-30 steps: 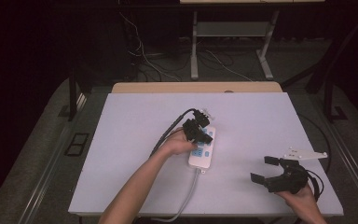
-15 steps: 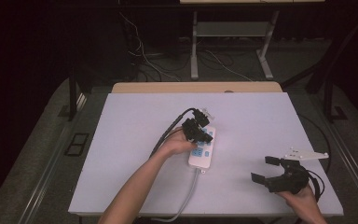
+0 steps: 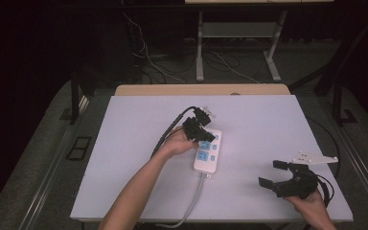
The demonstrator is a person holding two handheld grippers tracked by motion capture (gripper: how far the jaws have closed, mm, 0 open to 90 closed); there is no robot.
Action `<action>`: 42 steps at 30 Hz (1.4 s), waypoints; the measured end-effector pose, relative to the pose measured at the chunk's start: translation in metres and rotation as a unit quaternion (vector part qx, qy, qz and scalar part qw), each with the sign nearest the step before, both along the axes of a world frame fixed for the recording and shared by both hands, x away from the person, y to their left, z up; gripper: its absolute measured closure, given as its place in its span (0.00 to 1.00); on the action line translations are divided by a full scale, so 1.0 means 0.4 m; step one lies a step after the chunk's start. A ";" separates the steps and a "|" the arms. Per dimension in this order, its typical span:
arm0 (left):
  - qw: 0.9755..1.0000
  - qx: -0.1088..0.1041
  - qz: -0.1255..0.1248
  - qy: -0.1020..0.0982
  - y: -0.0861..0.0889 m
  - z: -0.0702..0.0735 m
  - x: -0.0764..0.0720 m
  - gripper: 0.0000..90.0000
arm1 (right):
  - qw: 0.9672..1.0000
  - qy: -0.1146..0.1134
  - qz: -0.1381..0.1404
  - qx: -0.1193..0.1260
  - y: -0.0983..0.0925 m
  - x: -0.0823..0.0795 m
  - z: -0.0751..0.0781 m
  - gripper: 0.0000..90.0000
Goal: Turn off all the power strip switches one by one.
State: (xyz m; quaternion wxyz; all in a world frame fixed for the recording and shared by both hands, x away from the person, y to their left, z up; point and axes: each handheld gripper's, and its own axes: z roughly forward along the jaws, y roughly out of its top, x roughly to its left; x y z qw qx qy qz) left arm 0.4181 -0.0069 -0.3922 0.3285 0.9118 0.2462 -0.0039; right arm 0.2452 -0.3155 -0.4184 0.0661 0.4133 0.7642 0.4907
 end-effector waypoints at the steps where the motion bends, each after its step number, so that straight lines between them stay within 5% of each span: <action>1: 1.000 0.000 0.000 -0.001 0.000 0.004 0.003 0.99 | 1.000 0.000 0.000 0.000 0.000 0.000 0.000 0.00; 20: 1.000 0.013 -0.002 -0.021 -0.024 0.053 0.039 0.99 | 1.000 -0.001 0.002 -0.003 0.000 0.000 0.000 0.00; 42: 1.000 0.002 0.011 -0.010 -0.041 0.009 0.074 0.99 | 1.000 -0.001 0.005 -0.005 -0.002 0.000 0.000 0.00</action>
